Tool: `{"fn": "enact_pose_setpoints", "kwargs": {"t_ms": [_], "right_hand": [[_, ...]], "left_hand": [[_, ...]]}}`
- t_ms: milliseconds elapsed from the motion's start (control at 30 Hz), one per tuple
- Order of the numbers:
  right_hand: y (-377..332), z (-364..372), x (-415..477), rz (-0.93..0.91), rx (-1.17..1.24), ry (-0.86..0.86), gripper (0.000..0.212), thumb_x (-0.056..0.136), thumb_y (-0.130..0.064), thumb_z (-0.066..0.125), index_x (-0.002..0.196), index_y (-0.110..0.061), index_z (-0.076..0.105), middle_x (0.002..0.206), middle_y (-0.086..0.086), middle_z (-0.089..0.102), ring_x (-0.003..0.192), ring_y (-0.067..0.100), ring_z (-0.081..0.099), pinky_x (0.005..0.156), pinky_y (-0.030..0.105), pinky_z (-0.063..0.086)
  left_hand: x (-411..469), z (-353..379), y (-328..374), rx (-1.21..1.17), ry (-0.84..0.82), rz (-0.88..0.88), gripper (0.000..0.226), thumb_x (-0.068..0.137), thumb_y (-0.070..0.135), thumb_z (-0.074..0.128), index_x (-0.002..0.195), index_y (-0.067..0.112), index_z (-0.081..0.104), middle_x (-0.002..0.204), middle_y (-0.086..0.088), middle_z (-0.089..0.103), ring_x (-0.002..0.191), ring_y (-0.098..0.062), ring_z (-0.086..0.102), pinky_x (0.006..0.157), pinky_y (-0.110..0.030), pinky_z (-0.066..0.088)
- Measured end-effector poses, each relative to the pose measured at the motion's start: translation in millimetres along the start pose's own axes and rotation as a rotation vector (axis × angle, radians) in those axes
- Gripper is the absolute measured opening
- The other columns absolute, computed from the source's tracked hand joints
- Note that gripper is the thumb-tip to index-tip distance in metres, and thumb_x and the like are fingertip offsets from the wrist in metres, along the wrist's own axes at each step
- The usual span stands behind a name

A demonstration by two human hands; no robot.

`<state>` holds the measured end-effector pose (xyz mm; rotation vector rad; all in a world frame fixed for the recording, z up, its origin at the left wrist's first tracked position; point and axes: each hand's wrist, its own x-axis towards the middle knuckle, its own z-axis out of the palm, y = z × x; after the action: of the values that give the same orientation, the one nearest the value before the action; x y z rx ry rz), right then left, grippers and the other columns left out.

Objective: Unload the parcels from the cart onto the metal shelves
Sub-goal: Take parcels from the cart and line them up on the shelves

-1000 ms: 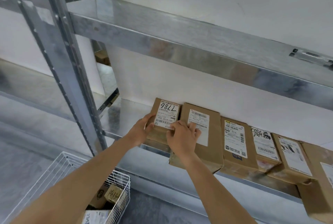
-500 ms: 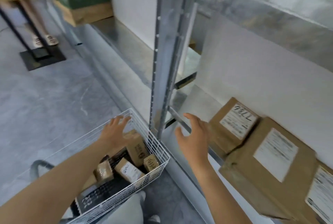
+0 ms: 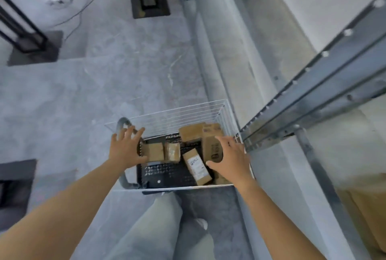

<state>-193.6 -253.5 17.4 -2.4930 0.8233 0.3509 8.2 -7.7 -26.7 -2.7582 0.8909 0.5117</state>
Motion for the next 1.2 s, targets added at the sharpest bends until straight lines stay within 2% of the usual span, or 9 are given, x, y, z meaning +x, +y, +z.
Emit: {"fn": "enact_pose_setpoints", "kwargs": {"t_ms": [133,300,500,700,867,1000,1067,1200], "right_hand": [[-23,31,35,0.000,-0.037,-0.133,0.083,0.079,-0.049,0.068,0.147,-0.031,0.025,0.152,-0.006,0.024,0.131,0.028,0.033,0.099,0.045,0.042],[-43,70,61,0.038,-0.033,-0.276,0.092,0.076,-0.049,0.072,0.149,-0.032,0.018,0.153,-0.003,0.022,0.131,0.031,0.032,0.098,0.051,0.043],[-35,110,89,0.120,-0.015,-0.344,0.095,0.074,-0.043,0.075,0.148,-0.028,0.017,0.149,0.002,0.024,0.128,0.034,0.035,0.102,0.052,0.040],[0,137,108,0.214,0.030,-0.378,0.090,0.072,-0.039,0.077,0.143,-0.023,0.024,0.139,0.006,0.033,0.119,0.028,0.045,0.095,0.044,0.047],[39,151,129,0.231,-0.048,-0.407,0.085,0.079,-0.040,0.073,0.145,-0.019,0.024,0.142,0.006,0.032,0.125,0.027,0.041,0.095,0.035,0.042],[69,163,142,0.308,-0.091,-0.423,0.087,0.075,-0.046,0.074,0.144,-0.022,0.028,0.138,0.007,0.038,0.125,0.027,0.041,0.095,0.040,0.043],[85,169,147,0.374,-0.056,-0.420,0.083,0.075,-0.042,0.076,0.141,-0.019,0.032,0.138,0.009,0.040,0.126,0.028,0.041,0.097,0.042,0.042],[120,186,154,0.495,0.001,-0.425,0.077,0.073,-0.038,0.077,0.135,-0.016,0.037,0.138,0.009,0.040,0.127,0.030,0.040,0.097,0.047,0.045]], "left_hand": [[5,26,-15,-0.024,-0.038,0.006,0.100,0.070,0.065,0.061,0.149,0.030,0.012,0.154,-0.006,0.018,0.141,-0.029,0.020,0.109,-0.046,0.025],[23,44,-23,-0.060,-0.139,0.028,0.100,0.072,0.062,0.060,0.149,0.032,0.005,0.155,-0.006,0.012,0.141,-0.029,0.016,0.110,-0.047,0.024],[47,61,-16,-0.021,-0.030,0.164,0.090,0.075,0.049,0.062,0.150,0.029,0.015,0.154,-0.008,0.020,0.142,-0.030,0.014,0.116,-0.049,0.003],[63,87,0,-0.041,-0.073,0.177,0.085,0.077,0.043,0.063,0.148,0.023,0.023,0.155,-0.010,0.019,0.142,-0.033,0.016,0.116,-0.047,0.009],[77,113,14,-0.113,-0.102,0.062,0.089,0.077,0.048,0.062,0.149,0.028,0.014,0.155,-0.008,0.015,0.142,-0.029,0.013,0.117,-0.041,0.013],[86,136,28,-0.177,-0.186,-0.033,0.092,0.079,0.050,0.062,0.149,0.029,0.006,0.156,-0.008,0.007,0.143,-0.029,0.010,0.117,-0.041,0.013],[88,149,37,-0.192,-0.212,-0.059,0.093,0.080,0.051,0.062,0.150,0.030,0.004,0.157,-0.008,0.006,0.143,-0.030,0.009,0.117,-0.042,0.013],[92,180,58,-0.230,-0.243,-0.067,0.092,0.076,0.049,0.066,0.148,0.027,0.015,0.153,-0.005,0.021,0.140,-0.028,0.020,0.115,-0.042,0.021]]}}
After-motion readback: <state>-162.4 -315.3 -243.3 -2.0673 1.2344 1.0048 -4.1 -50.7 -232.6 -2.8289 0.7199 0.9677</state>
